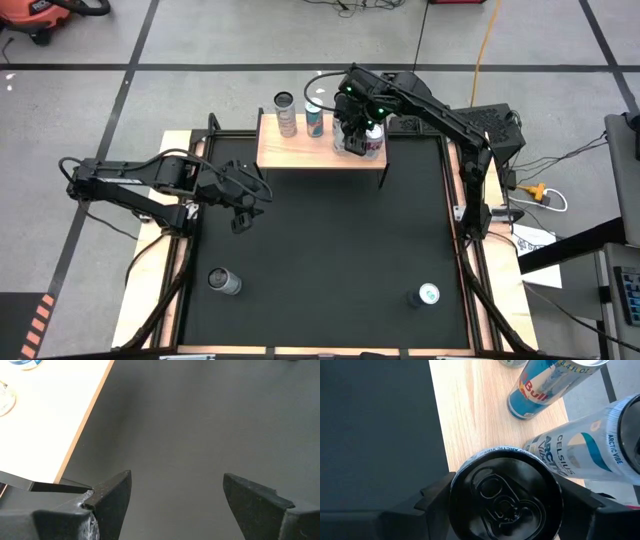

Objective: Place canned beverage on shelf
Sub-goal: Put the right white and black soda can on the shelf

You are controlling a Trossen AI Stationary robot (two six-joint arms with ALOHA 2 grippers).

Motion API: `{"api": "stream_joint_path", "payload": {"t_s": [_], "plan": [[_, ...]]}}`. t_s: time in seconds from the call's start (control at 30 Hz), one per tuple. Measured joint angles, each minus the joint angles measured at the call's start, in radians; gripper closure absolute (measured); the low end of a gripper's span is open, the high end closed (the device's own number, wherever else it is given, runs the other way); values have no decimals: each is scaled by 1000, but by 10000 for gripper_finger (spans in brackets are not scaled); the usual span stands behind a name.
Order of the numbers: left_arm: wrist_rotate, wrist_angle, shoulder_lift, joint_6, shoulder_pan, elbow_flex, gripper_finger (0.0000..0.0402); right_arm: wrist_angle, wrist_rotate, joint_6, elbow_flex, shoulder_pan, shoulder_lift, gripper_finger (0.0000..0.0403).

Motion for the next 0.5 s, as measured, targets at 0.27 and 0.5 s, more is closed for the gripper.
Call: {"api": "stream_joint_path", "payload": {"t_s": [0.27,0.5], "plan": [[0,0,0,0,0,0,85,4,1,7,0,0,-1,121],[0,0,0,0,0,0,85,16,1,7,0,0,-4,108]]}}
